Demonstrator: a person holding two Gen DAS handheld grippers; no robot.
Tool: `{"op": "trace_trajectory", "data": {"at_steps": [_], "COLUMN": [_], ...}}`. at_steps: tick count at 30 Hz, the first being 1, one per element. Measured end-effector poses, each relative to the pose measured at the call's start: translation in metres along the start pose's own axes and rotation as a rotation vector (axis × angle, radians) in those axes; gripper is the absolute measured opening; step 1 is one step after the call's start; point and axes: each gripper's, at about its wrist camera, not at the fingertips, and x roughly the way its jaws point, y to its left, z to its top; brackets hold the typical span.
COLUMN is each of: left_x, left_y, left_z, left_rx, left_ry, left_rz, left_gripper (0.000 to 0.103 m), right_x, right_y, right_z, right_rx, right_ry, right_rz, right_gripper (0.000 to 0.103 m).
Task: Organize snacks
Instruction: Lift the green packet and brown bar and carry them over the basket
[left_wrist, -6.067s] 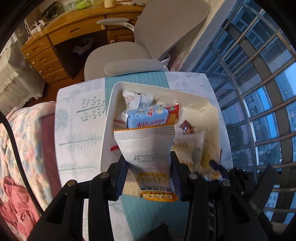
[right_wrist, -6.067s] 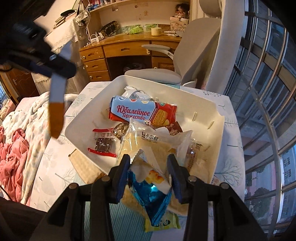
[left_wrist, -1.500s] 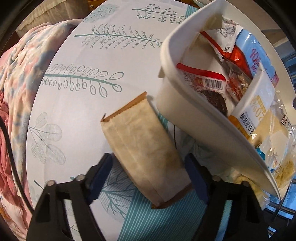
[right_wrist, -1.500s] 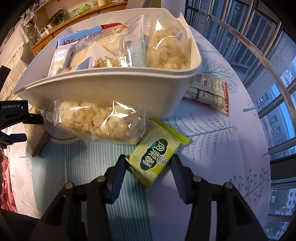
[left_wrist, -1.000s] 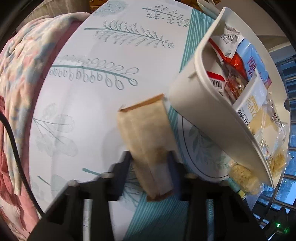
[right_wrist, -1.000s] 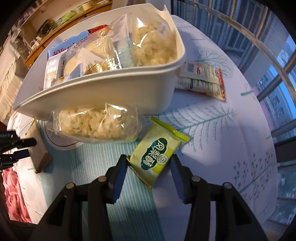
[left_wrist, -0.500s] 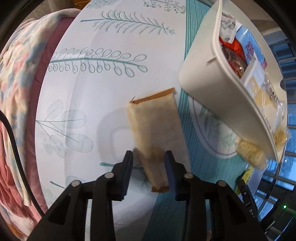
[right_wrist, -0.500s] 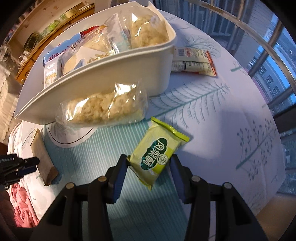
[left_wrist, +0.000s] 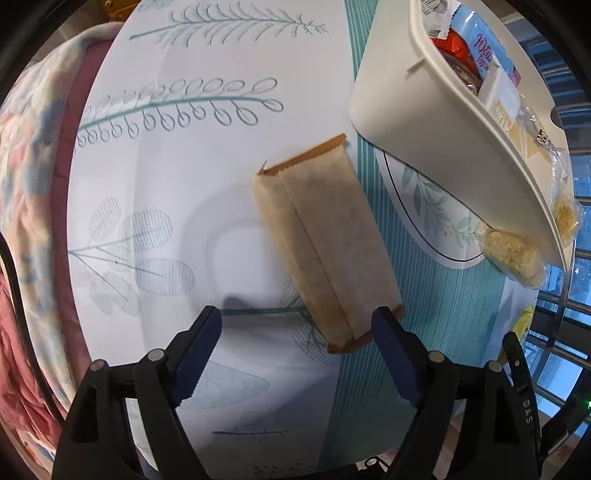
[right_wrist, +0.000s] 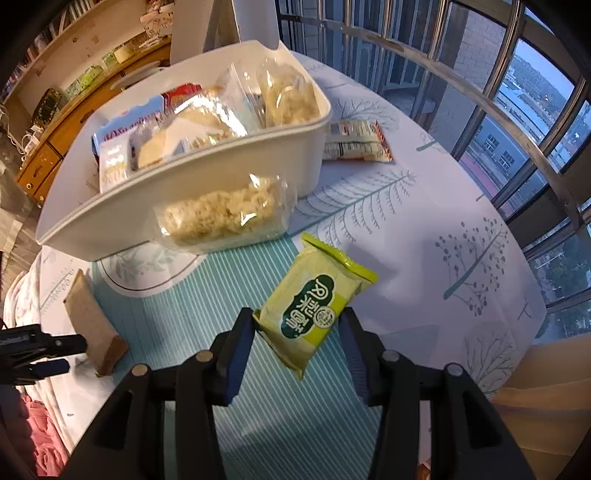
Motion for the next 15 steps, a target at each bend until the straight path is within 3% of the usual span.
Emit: {"op": "trace_trajectory", "data": {"at_steps": [4,6,15], "left_x": [0.006,0.010,0.028], "left_y": [-0.001,0.002,-0.001], "left_z": [0.002,0.000,-0.003], "left_rx": [-0.072,-0.125,-0.318], "left_ry": [0.013,0.006,-0.038], "left_rz": [-0.019,-0.029,-0.039], "left_gripper": [0.085,0.090,0.091], "right_x": [-0.013,-0.017,-0.029], "right_y": [-0.003,-0.003,-0.017], "right_z": [0.005,0.009,0.036], "right_rx": [-0.026,-0.075,-0.260], "right_ry": [-0.001,0.002,0.008], "right_rz": [0.040,0.061,0.129], "right_gripper": [0.047,0.047,0.047]}}
